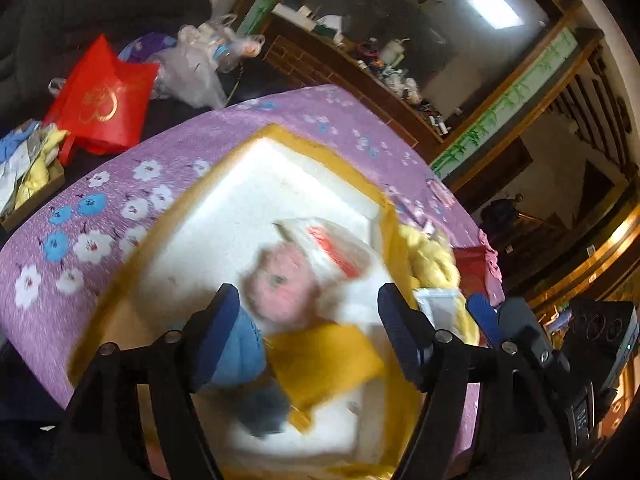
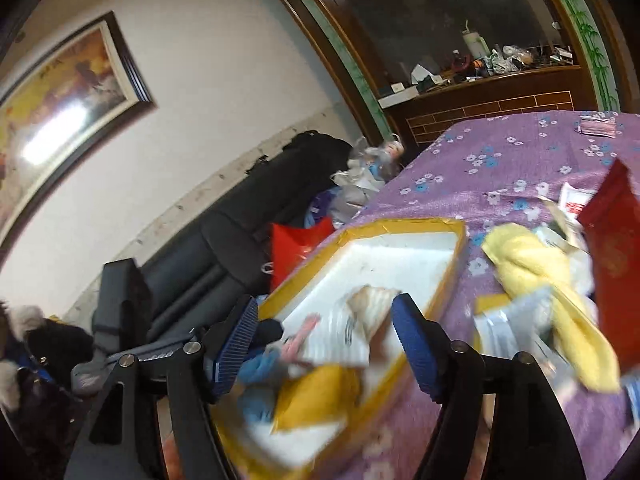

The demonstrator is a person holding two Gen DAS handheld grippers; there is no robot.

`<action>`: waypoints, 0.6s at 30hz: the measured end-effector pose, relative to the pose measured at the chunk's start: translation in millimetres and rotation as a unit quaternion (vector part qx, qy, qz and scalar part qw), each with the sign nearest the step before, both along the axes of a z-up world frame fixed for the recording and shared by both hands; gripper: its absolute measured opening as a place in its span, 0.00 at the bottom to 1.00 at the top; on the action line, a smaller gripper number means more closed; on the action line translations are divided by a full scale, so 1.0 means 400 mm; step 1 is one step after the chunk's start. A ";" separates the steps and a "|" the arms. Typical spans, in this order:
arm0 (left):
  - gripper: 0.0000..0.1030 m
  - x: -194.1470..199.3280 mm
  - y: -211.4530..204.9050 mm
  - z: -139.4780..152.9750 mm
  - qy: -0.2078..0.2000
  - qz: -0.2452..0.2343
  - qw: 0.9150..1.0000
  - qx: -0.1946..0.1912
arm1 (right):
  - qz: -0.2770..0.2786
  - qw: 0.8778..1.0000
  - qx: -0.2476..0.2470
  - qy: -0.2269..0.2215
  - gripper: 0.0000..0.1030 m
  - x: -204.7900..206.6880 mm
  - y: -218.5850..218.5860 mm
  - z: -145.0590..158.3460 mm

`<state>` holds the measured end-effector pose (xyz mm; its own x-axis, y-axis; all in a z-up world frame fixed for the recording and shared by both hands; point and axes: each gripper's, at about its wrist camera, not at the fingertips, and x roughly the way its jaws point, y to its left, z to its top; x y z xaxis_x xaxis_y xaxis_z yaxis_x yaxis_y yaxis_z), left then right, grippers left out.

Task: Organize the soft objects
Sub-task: 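Carry the toy and packet into the white foam box and release both, then grasp the white paper leaflet with the left tool while the right tool grasps the yellow towel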

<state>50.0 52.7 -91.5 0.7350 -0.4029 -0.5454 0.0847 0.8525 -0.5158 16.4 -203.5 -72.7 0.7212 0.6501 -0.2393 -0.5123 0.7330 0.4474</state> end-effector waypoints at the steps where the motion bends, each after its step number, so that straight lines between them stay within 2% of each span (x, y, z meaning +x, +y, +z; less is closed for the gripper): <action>1: 0.69 -0.023 -0.014 0.012 -0.012 -0.004 1.000 0.002 | 0.001 1.000 0.003 0.000 0.69 -0.022 -0.027 -0.001; 4: 0.69 -0.083 -0.079 0.062 -0.051 -0.023 0.998 0.027 | -0.005 1.000 0.014 -0.005 0.69 -0.063 -0.115 0.000; 6: 0.69 -0.107 -0.136 0.089 -0.062 -0.047 0.996 0.052 | -0.021 1.000 0.019 0.002 0.70 -0.073 -0.178 0.004; 11: 0.69 -0.101 -0.269 0.104 -0.046 -0.116 0.989 0.075 | -0.077 0.997 0.003 0.029 0.69 -0.060 -0.297 -0.003; 14: 0.69 -0.074 -0.330 0.091 -0.022 -0.139 0.986 0.090 | -0.096 0.994 0.012 0.046 0.67 -0.049 -0.347 -0.012; 18: 0.69 -0.011 -0.416 0.062 0.002 -0.154 0.980 0.125 | -0.101 0.992 0.033 0.062 0.61 -0.061 -0.356 -0.030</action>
<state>45.5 -113.5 -66.7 0.5970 -0.4582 -0.6585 0.3562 0.8869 -0.2941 -8.1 -345.8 -84.5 0.8066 0.5119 -0.2957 -0.2959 0.7826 0.5477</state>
